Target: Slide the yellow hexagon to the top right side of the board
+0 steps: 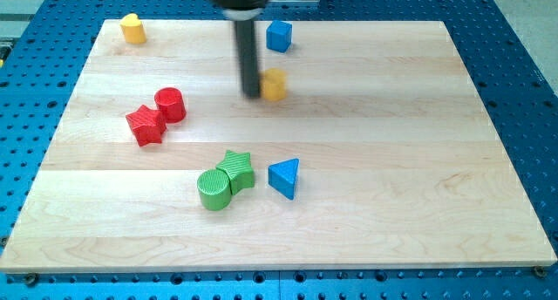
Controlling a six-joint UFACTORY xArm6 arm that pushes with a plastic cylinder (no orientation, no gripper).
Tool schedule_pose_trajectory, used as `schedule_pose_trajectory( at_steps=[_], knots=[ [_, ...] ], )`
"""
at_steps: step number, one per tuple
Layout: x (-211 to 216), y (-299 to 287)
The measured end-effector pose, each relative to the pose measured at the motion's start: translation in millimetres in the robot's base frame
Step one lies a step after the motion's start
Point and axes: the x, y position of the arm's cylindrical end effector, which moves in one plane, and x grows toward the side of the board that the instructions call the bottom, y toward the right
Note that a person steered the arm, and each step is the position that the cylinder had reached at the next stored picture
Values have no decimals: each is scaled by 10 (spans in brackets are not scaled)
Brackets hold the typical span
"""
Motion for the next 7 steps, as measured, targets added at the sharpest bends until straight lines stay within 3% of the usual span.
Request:
schedule_pose_trajectory(
  at_steps=[2, 3, 4, 5, 7],
  knots=[
    [217, 563],
    [-204, 1588],
    [-114, 1702],
    [-588, 1780],
    [-783, 2088]
  ],
)
